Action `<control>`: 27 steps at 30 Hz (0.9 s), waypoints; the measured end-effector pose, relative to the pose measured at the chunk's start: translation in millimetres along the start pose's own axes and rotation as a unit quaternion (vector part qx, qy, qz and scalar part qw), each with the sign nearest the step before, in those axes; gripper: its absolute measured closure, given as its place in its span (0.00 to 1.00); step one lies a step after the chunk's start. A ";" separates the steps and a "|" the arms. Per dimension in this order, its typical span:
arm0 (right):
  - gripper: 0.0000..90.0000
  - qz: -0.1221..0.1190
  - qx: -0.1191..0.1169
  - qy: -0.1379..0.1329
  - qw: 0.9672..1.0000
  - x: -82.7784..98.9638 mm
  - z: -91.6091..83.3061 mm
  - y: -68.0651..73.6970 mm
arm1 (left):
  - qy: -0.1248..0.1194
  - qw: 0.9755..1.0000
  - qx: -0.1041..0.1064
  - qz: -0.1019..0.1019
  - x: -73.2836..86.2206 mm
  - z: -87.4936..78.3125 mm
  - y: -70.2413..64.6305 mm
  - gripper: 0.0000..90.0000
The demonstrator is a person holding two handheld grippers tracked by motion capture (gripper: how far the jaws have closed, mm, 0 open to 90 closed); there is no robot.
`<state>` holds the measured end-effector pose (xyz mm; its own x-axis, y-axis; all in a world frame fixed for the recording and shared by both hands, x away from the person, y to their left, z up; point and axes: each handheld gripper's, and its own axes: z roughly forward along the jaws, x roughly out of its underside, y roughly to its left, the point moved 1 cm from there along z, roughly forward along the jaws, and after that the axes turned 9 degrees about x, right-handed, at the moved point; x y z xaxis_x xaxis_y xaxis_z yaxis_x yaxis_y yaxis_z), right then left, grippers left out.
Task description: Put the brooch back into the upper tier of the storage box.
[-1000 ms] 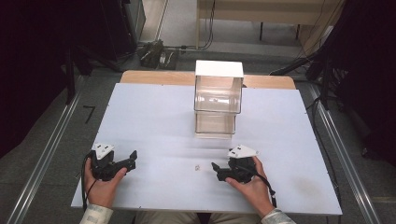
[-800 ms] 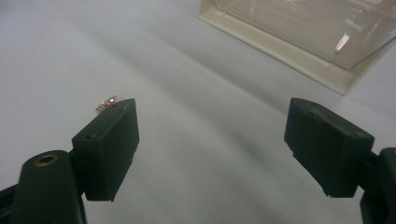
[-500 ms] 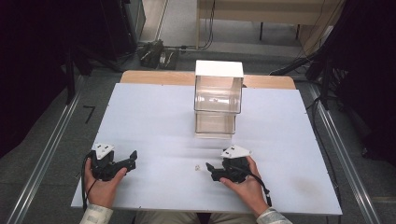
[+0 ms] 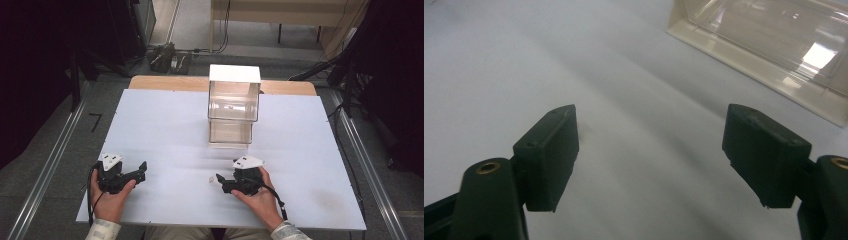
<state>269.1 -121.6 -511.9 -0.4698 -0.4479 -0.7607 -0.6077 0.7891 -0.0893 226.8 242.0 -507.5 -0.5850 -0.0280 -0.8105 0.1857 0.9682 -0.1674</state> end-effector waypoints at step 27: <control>0.37 -0.003 -0.025 -0.005 1.000 -4.2 15.2 19.1 | 0.004 1.000 0.001 -0.002 0.4 1.1 0.2 0.10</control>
<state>269.2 -98.2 -520.3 -0.4592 -0.4486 -0.7667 -0.6418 0.7643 -0.0627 227.5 241.8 -508.5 -0.5920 -0.0305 -0.8053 0.1849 0.9675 -0.1726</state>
